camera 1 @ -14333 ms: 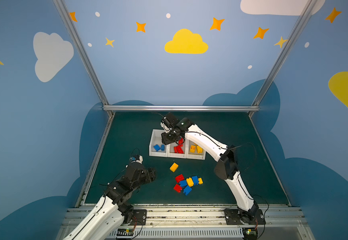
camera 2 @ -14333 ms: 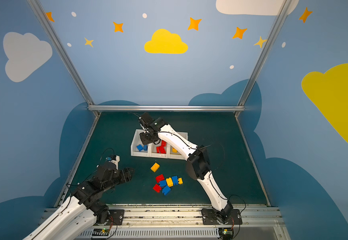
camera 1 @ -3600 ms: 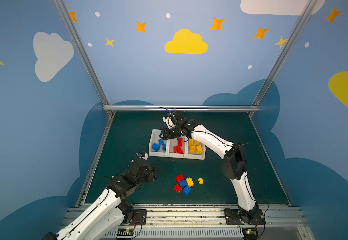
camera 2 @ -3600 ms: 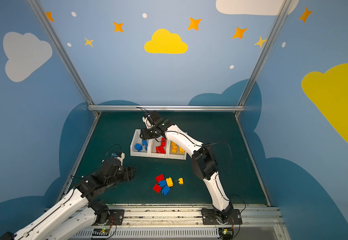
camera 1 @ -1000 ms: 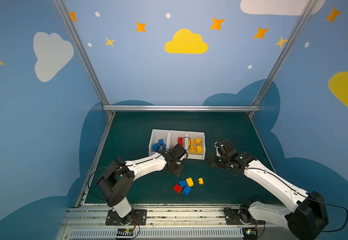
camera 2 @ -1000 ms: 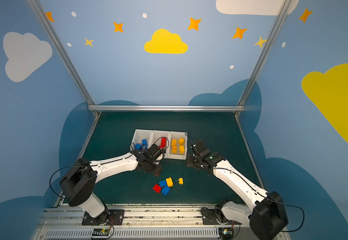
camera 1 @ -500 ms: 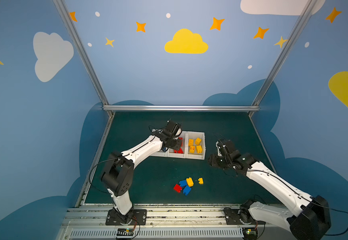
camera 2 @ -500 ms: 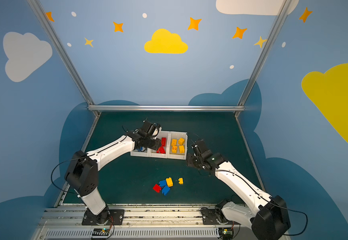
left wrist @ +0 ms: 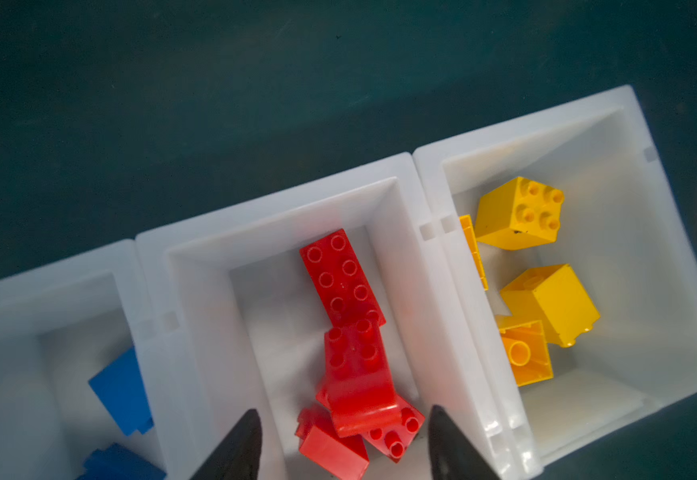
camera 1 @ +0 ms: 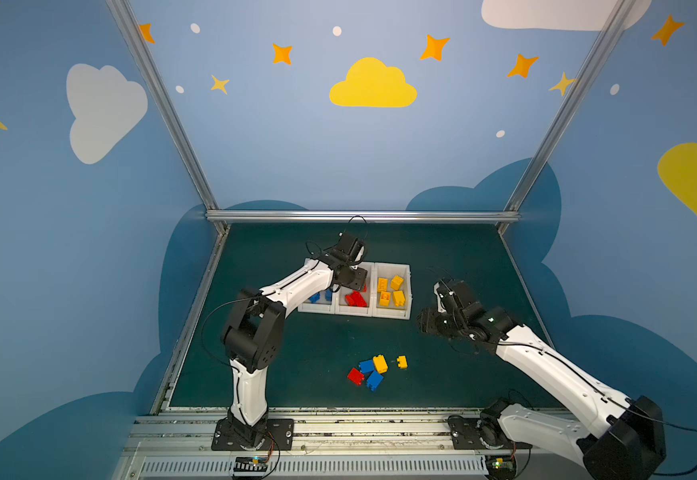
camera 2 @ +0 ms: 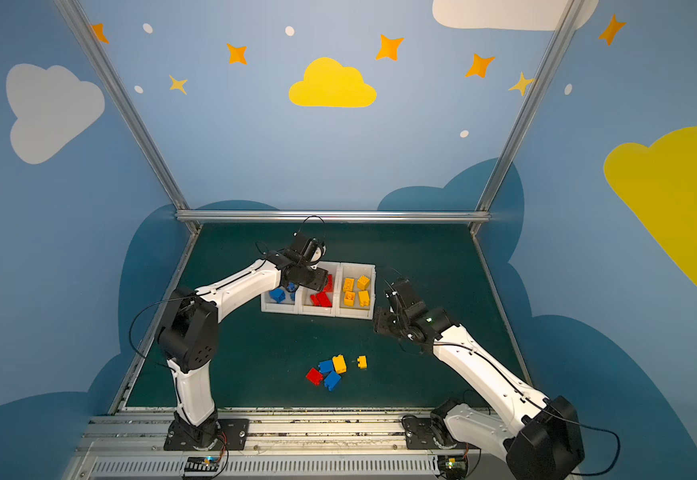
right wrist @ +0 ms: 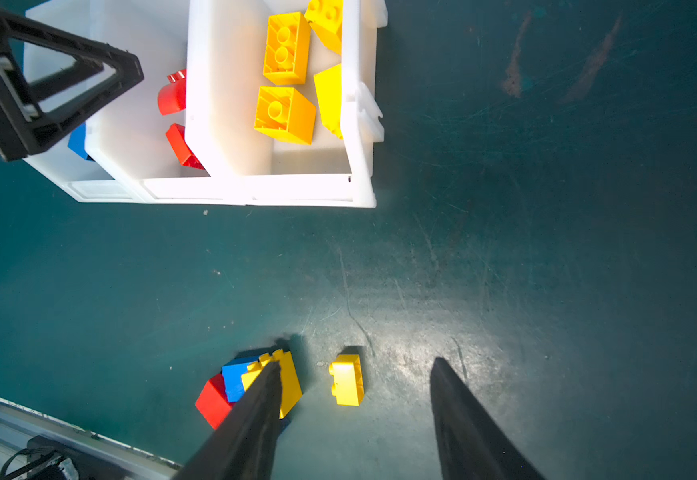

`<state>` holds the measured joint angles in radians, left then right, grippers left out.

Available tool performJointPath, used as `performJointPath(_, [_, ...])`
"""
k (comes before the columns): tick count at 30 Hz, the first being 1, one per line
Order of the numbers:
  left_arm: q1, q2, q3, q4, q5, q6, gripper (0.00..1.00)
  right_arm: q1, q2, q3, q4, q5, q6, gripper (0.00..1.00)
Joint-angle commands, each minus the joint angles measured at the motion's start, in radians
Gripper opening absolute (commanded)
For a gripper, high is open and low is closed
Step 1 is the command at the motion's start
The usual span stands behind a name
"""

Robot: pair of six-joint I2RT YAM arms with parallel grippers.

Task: Sort the legos into containers by color
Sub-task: 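Open the left gripper to drop the red brick among the red bricks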

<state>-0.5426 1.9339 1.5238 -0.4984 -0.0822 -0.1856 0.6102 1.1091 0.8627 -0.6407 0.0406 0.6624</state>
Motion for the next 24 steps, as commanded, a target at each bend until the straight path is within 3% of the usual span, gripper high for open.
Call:
performJointPath(1, [0.006, -0.017, 0.003, -0.017, -0.014, -0.003, 0.7, -0.003, -0.023, -0.015, -0.015, -0.002, 0.0, 0.58])
performJointPath(13, [0.013, -0.137, -0.099, 0.012, 0.007, -0.048, 0.73, 0.028, 0.024, -0.026, 0.02, -0.076, -0.054, 0.57])
performJointPath(24, [0.03, -0.363, -0.316, 0.063, 0.045, -0.135, 0.75, 0.216, 0.2, 0.038, -0.053, -0.061, 0.002, 0.57])
